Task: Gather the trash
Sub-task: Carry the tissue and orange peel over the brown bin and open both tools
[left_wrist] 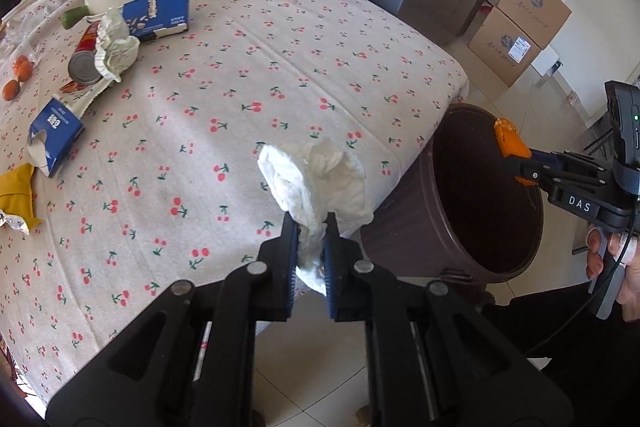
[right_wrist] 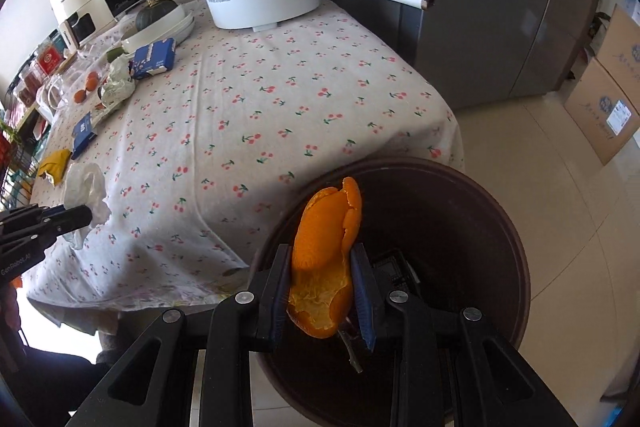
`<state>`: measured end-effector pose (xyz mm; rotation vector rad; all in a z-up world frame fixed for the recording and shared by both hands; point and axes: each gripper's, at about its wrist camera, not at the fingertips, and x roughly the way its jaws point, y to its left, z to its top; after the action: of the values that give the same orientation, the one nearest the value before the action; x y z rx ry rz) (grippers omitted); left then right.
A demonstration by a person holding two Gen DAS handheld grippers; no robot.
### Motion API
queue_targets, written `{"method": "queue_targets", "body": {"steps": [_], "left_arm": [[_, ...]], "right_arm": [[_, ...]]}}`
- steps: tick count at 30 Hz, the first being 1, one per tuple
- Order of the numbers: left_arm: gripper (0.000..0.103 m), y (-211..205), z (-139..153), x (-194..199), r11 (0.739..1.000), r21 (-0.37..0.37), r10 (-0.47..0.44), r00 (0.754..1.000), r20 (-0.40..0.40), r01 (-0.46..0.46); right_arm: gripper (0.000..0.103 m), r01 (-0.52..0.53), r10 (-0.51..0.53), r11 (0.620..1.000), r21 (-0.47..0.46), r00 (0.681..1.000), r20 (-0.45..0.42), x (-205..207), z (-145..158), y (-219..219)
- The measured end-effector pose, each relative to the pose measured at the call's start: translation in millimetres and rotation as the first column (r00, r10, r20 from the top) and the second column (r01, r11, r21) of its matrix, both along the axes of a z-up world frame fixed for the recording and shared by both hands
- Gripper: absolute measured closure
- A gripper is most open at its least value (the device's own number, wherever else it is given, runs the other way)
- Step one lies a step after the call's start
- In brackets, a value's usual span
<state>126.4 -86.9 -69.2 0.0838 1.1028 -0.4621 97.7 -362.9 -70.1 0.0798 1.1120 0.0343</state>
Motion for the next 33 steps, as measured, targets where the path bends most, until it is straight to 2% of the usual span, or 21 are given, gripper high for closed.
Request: {"method": "queue_targets", "body": {"steps": [8, 15, 19, 24, 26, 27, 28, 29, 30, 31, 33], "left_arm": [[0.090, -66.6, -14.2, -8.5, 0.991, 0.009, -0.137, 0.990, -0.027, 0.137], [0.090, -126.1, -20.6, -16.0, 0.965, -0.030, -0.262, 0.965, -0.020, 0.261], [0.090, -149.5, -24.3, -12.1, 0.954, -0.053, -0.297, 0.955, -0.009, 0.296], [0.089, -159.5, -28.1, -8.3, 0.945, -0.083, -0.318, 0.948, -0.006, 0.317], [0.084, -162.3, -28.5, -8.7, 0.938, -0.095, -0.337, 0.942, -0.006, 0.334], [0.076, -163.0, -29.1, -8.2, 0.935, -0.096, -0.343, 0.939, -0.008, 0.341], [0.062, -163.5, -29.5, -7.9, 0.936, -0.095, -0.343, 0.939, -0.013, 0.340], [0.053, -163.3, -29.6, -7.6, 0.939, -0.088, -0.334, 0.943, -0.014, 0.331], [0.035, -162.2, -29.3, -6.9, 0.946, -0.077, -0.318, 0.948, -0.014, 0.316], [0.028, -159.8, -27.9, -6.6, 0.952, -0.069, -0.301, 0.954, -0.012, 0.299], [0.023, -153.3, -26.5, -3.2, 0.962, -0.055, -0.270, 0.963, -0.013, 0.269]], "right_arm": [[0.073, 0.055, -0.055, 0.998, -0.002, 0.998, -0.042, -26.0, -16.7, -41.3], [0.073, 0.105, -0.104, 0.994, 0.008, 0.993, -0.053, -36.9, -19.7, -65.1], [0.073, 0.127, -0.127, 0.992, 0.011, 0.991, -0.053, -42.7, -19.5, -76.2], [0.073, 0.157, -0.156, 0.988, 0.007, 0.986, -0.057, -48.8, -20.5, -89.1], [0.073, 0.166, -0.166, 0.986, 0.005, 0.984, -0.062, -50.6, -22.1, -92.8], [0.073, 0.170, -0.169, 0.986, 0.005, 0.984, -0.064, -50.7, -22.7, -94.2], [0.073, 0.173, -0.172, 0.985, 0.004, 0.983, -0.066, -51.8, -23.0, -95.6], [0.073, 0.175, -0.175, 0.984, 0.003, 0.982, -0.067, -52.2, -23.2, -96.2], [0.073, 0.178, -0.177, 0.984, 0.003, 0.982, -0.067, -52.1, -23.0, -96.3], [0.073, 0.179, -0.178, 0.984, 0.004, 0.982, -0.067, -52.2, -22.9, -96.5], [0.073, 0.180, -0.179, 0.984, 0.006, 0.982, -0.065, -53.2, -22.2, -96.1]]}}
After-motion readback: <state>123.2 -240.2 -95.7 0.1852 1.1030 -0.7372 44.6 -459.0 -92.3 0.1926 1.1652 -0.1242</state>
